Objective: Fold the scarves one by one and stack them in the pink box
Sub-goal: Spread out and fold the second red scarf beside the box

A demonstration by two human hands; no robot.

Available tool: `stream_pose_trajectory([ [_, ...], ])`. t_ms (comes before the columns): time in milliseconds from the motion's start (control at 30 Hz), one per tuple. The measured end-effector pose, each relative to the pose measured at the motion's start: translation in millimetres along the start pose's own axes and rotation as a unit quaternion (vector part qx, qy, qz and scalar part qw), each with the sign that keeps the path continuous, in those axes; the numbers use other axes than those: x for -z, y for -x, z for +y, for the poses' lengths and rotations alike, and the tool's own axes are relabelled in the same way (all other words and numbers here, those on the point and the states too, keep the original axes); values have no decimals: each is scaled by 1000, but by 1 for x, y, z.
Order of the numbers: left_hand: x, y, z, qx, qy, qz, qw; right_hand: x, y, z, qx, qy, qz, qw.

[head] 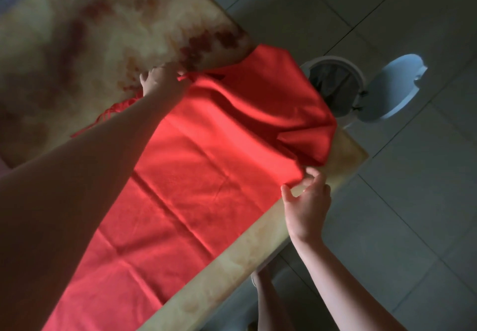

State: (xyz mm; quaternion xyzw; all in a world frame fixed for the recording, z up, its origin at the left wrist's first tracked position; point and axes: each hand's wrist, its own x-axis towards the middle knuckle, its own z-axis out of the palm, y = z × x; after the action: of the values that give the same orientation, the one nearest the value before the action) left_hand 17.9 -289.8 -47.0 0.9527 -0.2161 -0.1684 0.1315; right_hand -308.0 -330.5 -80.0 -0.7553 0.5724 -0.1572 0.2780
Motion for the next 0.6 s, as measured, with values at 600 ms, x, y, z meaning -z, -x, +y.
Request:
stream_pose_trajectory([
  [600, -51, -32, 98, -74, -26, -99, 992, 14, -141, -3, -118, -127, -33, 984],
])
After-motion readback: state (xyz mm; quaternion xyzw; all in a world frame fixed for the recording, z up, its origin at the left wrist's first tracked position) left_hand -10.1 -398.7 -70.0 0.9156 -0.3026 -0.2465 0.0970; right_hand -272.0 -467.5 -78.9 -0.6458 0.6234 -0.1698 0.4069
